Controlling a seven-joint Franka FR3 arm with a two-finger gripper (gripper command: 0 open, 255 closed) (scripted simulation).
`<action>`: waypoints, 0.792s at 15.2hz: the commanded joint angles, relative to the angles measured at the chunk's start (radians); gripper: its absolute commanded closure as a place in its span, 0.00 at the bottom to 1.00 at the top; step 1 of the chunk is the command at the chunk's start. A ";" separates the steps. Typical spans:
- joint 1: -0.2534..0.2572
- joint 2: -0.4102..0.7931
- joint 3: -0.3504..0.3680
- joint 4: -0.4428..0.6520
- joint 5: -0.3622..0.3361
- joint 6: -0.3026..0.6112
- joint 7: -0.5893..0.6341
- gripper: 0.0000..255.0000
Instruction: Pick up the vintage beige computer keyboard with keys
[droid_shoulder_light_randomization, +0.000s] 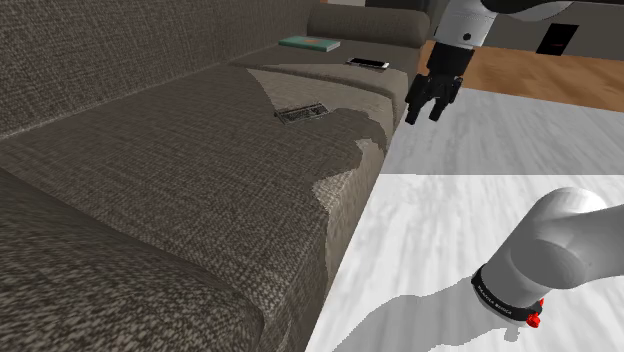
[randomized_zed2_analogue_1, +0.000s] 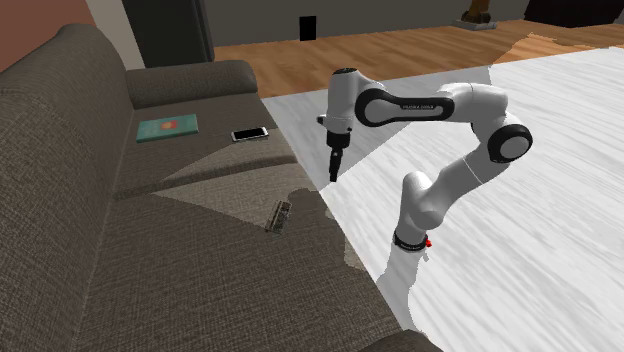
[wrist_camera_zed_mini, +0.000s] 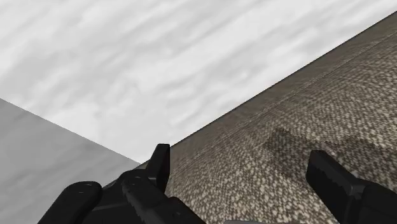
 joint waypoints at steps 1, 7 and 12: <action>0.000 0.000 0.000 0.000 0.000 0.000 0.000 0.00; 0.129 0.245 -0.030 0.214 -0.008 0.018 -0.289 0.00; 0.219 0.419 -0.027 0.404 -0.001 -0.006 -0.518 0.00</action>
